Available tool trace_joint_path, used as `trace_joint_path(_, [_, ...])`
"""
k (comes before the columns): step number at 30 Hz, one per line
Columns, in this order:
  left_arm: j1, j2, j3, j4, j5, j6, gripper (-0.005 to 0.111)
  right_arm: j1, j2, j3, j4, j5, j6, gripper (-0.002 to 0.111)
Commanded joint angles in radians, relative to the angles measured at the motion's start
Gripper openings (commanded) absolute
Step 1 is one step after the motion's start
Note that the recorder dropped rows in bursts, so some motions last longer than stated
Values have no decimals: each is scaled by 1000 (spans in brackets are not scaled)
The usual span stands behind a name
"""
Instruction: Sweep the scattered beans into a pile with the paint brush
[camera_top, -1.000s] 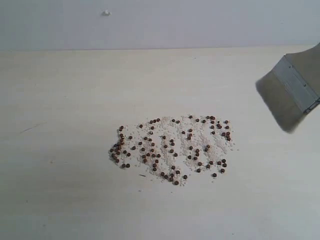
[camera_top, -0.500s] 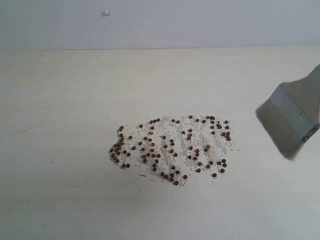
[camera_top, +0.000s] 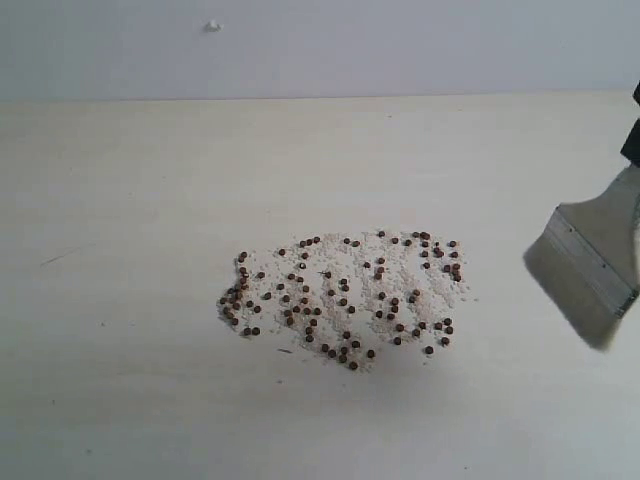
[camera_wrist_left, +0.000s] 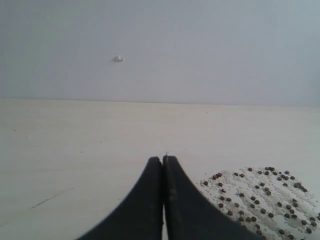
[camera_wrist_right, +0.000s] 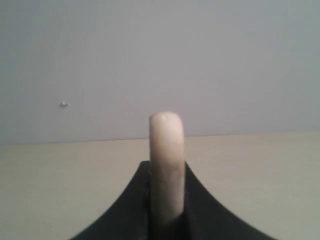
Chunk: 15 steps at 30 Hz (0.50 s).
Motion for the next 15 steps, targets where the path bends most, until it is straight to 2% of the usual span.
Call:
trace_joint_path(1, [-6, 1, 3, -1, -6, 4, 0, -4, 3, 37, 58, -102, -62, 0])
trace_joint_path(3, [-6, 1, 3, -1, -6, 4, 0, -4, 8, 43, 124, -146, -97, 0])
trace_joint_path(15, [-6, 1, 3, -1, -6, 4, 0, -4, 169, 43, 120, -393, 2, 0])
